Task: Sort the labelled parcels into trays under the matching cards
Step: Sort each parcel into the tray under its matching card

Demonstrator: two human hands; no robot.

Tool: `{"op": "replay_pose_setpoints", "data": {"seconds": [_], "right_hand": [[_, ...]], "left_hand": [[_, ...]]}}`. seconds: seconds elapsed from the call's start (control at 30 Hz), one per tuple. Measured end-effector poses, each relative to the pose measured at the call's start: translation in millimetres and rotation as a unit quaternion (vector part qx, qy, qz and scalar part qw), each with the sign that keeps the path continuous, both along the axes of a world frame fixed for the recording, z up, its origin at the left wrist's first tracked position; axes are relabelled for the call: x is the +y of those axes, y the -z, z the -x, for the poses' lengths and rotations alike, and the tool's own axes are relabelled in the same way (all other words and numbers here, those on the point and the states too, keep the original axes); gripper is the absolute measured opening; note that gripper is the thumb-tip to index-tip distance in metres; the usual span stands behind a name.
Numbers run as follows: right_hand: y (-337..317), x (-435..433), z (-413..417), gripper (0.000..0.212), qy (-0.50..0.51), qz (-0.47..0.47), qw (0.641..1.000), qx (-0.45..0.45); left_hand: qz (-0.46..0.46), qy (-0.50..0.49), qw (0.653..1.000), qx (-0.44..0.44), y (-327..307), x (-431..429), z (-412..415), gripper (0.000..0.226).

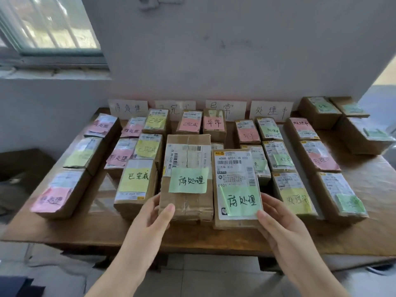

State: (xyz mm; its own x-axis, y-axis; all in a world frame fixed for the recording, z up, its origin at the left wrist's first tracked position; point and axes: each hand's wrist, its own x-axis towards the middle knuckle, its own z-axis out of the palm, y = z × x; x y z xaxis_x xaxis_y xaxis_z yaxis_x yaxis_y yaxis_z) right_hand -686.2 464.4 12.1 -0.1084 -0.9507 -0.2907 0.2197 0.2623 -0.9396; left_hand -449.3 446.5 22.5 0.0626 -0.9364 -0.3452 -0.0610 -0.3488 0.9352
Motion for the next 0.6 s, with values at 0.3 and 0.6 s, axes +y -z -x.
{"op": "replay_pose_setpoints", "data": {"seconds": [0.3,0.6], "right_hand": [[-3.3,-13.4,-76.2,0.103,0.008,-0.017,0.999,-0.027],[-7.8,-84.2,-99.2,0.04,-0.005,-0.02,1.0,-0.016]], "left_hand": [[-0.016,-0.002,1.0,0.015,2.8,-22.0,-74.8,0.02],[-0.028,-0.035,0.999,0.02,1.4,-73.9,-100.9,0.018]]}}
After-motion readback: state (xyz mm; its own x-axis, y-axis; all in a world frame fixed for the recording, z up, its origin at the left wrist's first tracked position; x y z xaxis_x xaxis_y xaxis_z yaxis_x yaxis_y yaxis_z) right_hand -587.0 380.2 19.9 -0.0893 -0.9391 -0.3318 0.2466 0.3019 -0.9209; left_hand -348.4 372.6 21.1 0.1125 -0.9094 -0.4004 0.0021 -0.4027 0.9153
